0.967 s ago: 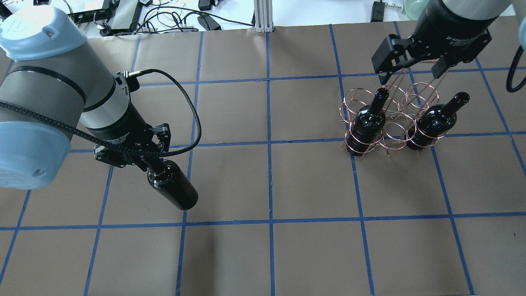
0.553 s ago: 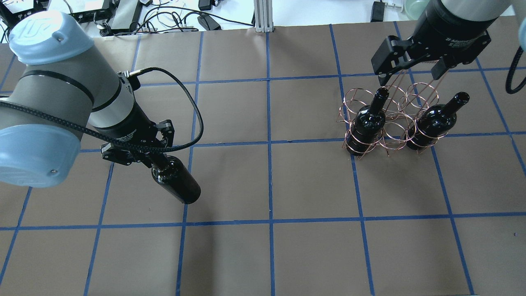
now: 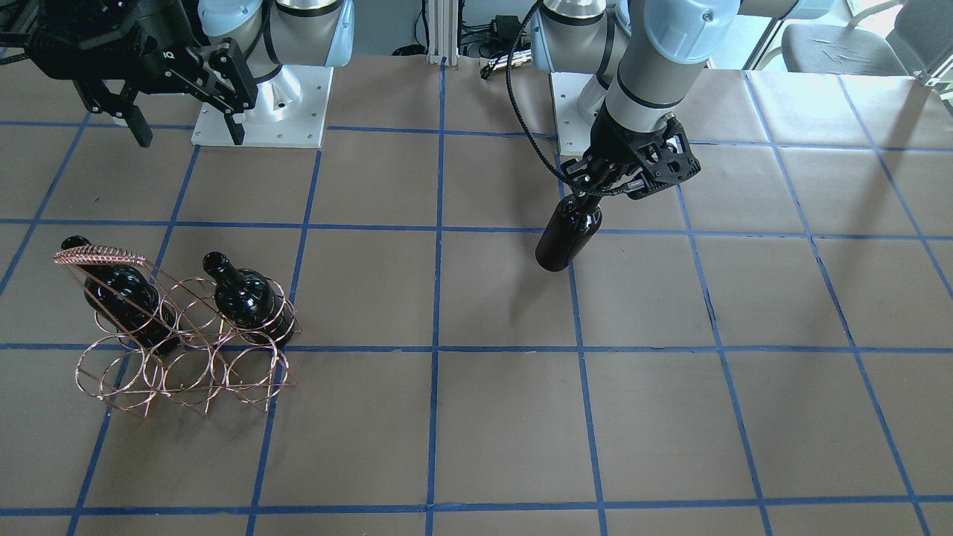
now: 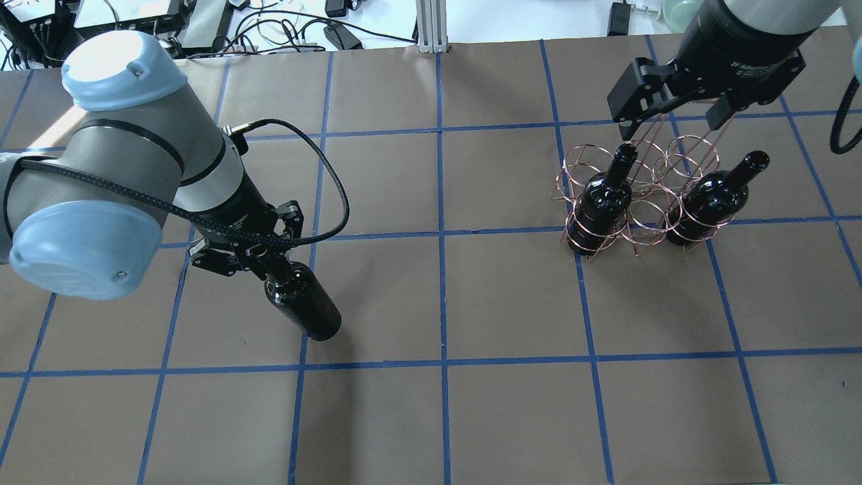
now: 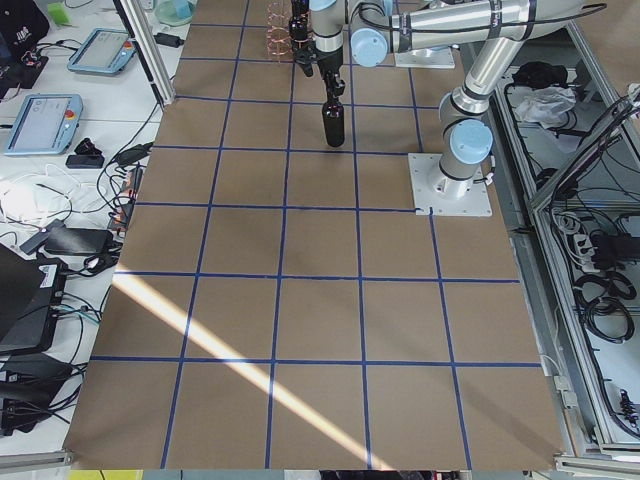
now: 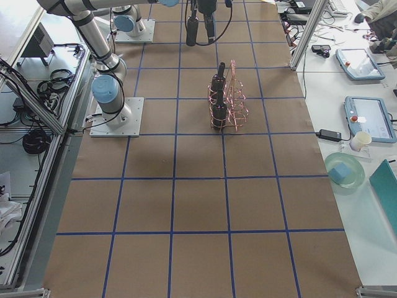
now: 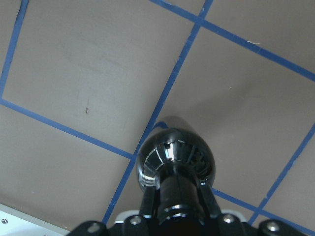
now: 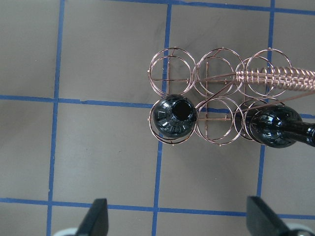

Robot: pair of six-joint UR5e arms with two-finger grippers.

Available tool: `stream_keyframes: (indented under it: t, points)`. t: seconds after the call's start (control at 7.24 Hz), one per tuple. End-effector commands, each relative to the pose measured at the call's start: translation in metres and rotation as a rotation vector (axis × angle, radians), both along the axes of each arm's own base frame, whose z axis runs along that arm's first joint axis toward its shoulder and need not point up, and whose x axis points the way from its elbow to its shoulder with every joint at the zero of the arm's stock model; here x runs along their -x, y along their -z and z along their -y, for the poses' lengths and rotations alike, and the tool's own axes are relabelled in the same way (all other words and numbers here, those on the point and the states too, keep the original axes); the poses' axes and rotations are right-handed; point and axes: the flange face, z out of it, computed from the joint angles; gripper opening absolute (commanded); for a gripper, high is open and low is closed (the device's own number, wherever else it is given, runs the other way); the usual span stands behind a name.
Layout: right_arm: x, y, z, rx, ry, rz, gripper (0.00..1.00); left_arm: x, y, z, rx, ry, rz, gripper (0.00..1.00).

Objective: Place wine into wine basket
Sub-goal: 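Stand the bottle on the table, open the left gripper while the right arm reaches over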

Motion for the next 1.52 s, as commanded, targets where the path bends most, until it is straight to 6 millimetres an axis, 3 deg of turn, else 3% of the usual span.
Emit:
stream_keyframes:
  t: [0.0, 0.14, 0.28, 0.69, 0.97, 1.11, 1.24, 1.38]
  points:
    - [0.0, 0.0, 0.0, -0.003, -0.001, -0.001, 1.0, 0.004, 0.003, 0.0, -0.004, 0.005, 0.005, 0.0]
    - [0.0, 0.0, 0.0, 0.001, -0.001, -0.001, 1.0, 0.004, 0.006, 0.001, -0.012, 0.013, 0.008, 0.22]
    - [0.0, 0.004, 0.002, -0.012, -0.001, -0.002, 1.0, 0.001, 0.003, 0.003, -0.004, 0.016, 0.042, 0.73]
    - [0.0, 0.002, -0.002, -0.018, 0.001, -0.002, 1.0, 0.002, -0.003, 0.006, 0.009, 0.001, 0.033, 0.86]
    - [-0.006, 0.006, 0.001, -0.019, 0.109, 0.016, 1.0, -0.014, -0.043, 0.02, 0.053, -0.006, 0.036, 1.0]
    - [-0.021, 0.008, -0.003, -0.024, 0.186, 0.03, 1.0, -0.041, -0.066, 0.031, 0.059, 0.028, 0.026, 1.0]
    - [-0.048, 0.014, -0.008, -0.038, 0.188, 0.03, 1.0, -0.089, -0.097, 0.038, 0.029, 0.056, 0.012, 1.0]
    - [-0.081, 0.022, -0.012, -0.042, 0.232, 0.029, 1.0, -0.149, -0.115, 0.032, -0.031, 0.073, -0.02, 1.0]
